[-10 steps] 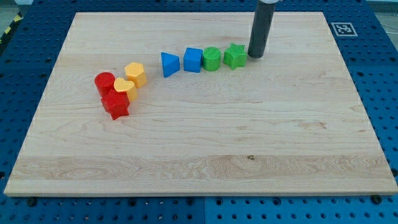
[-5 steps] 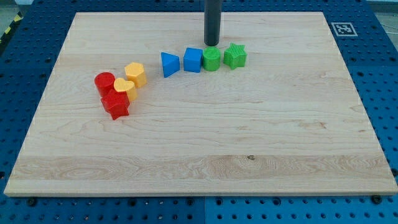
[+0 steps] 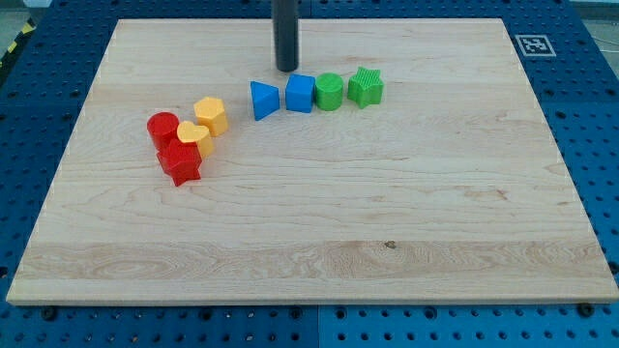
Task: Move the yellow hexagon into the yellow heart
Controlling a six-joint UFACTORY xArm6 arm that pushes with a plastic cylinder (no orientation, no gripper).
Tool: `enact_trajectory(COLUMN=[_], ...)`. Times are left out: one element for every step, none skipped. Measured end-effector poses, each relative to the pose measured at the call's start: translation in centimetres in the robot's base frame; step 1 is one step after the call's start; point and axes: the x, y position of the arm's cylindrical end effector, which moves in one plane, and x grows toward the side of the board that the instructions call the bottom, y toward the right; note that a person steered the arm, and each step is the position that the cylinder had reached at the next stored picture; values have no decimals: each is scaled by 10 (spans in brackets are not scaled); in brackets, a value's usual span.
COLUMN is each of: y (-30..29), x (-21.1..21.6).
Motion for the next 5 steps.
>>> enact_trajectory(y=[-41, -57, -68, -70, -56], x=[5, 29, 70, 108, 139])
